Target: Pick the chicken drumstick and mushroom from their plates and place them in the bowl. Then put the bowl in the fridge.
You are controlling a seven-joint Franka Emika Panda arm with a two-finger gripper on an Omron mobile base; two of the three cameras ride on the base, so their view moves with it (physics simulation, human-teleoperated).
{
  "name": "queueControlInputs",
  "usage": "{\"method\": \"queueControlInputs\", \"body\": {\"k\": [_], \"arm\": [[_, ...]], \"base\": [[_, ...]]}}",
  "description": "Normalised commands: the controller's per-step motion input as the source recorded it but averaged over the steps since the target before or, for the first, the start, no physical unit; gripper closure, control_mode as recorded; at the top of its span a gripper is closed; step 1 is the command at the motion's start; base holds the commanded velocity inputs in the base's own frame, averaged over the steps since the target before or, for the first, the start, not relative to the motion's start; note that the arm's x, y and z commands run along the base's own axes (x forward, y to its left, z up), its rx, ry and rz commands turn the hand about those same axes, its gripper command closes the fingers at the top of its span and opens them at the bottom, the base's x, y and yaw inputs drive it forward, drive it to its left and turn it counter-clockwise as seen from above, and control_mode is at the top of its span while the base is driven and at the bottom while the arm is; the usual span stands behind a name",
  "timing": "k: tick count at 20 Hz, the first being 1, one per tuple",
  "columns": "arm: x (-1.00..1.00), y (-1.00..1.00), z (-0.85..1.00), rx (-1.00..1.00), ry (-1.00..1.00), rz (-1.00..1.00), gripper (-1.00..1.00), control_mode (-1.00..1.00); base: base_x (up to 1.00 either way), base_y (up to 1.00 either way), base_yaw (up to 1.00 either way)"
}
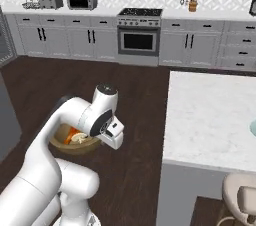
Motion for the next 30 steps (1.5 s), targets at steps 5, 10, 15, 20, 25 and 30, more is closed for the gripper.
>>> {"method": "queueControlInputs", "body": {"k": [5, 10, 15, 20, 25, 30], "arm": [[0.0, 0.0, 0.0, 0.0, 0.0, 0.0, 1.0, 1.0], [0.0, 0.0, 0.0, 0.0, 0.0, 0.0, 1.0, 1.0], [0.0, 0.0, 0.0, 0.0, 0.0, 0.0, 1.0, 1.0], [0.0, 0.0, 0.0, 0.0, 0.0, 0.0, 1.0, 1.0], [0.0, 0.0, 0.0, 0.0, 0.0, 0.0, 1.0, 1.0], [0.0, 0.0, 0.0, 0.0, 0.0, 0.0, 1.0, 1.0]], "base": [[0.95, 1.0, -0.05], [1.0, 1.0, -0.12], [1.0, 1.0, -0.06], [1.0, 0.91, 0.01], [1.0, 0.16, 0.19], [1.0, 0.0, 0.28]]}}
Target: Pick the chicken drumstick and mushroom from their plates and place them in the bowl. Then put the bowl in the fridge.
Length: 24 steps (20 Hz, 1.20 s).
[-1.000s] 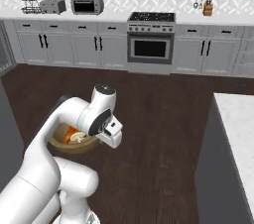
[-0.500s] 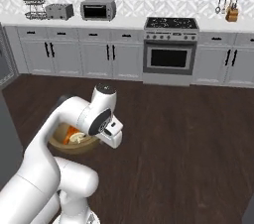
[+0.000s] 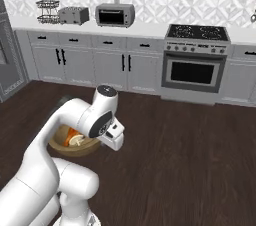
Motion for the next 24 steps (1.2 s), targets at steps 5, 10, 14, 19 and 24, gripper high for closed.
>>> {"method": "queueControlInputs", "body": {"k": [5, 10, 14, 19, 24], "arm": [[0.0, 0.0, 0.0, 0.0, 0.0, 0.0, 1.0, 1.0], [0.0, 0.0, 0.0, 0.0, 0.0, 0.0, 1.0, 1.0], [0.0, 0.0, 0.0, 0.0, 0.0, 0.0, 1.0, 1.0], [0.0, 0.0, 0.0, 0.0, 0.0, 0.0, 1.0, 1.0], [0.0, 0.0, 0.0, 0.0, 0.0, 0.0, 1.0, 1.0]], "base": [[1.0, 0.0, 0.46], [1.0, 0.0, 0.56], [1.0, 0.0, 0.57], [1.0, 0.0, 0.57], [1.0, 0.0, 0.61]]}}
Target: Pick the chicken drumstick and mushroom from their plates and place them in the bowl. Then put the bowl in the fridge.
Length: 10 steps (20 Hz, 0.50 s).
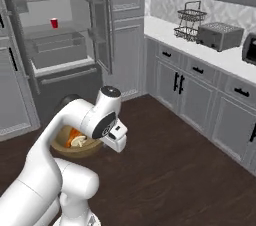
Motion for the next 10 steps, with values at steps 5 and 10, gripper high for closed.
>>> {"method": "queueControlInputs", "body": {"k": [5, 10], "arm": [[0.0, 0.0, 0.0, 0.0, 0.0, 0.0, 1.0, 1.0], [0.0, 0.0, 0.0, 0.0, 0.0, 0.0, 1.0, 1.0]], "base": [[1.0, 0.0, 0.6], [1.0, 0.0, 0.55]]}}
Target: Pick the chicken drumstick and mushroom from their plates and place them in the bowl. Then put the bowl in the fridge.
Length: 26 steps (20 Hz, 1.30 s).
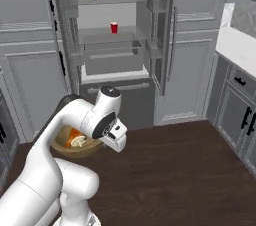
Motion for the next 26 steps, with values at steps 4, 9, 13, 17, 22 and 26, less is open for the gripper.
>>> {"method": "queueControlInputs", "body": {"k": [4, 9, 13, 17, 22, 26], "arm": [[0.0, 0.0, 0.0, 0.0, 0.0, 0.0, 1.0, 1.0], [0.0, 0.0, 0.0, 0.0, 0.0, 0.0, 1.0, 1.0], [0.0, 0.0, 0.0, 0.0, 0.0, 0.0, 1.0, 1.0], [0.0, 0.0, 0.0, 0.0, 0.0, 0.0, 1.0, 1.0], [0.0, 0.0, 0.0, 0.0, 0.0, 0.0, 1.0, 1.0], [0.0, 0.0, 0.0, 0.0, 0.0, 0.0, 1.0, 1.0]], "base": [[1.0, -0.11, 0.6], [1.0, -0.76, 0.37], [0.63, -0.93, 0.09], [0.86, -0.33, 0.19], [0.72, 0.05, 0.25], [0.56, -0.35, 0.12]]}}
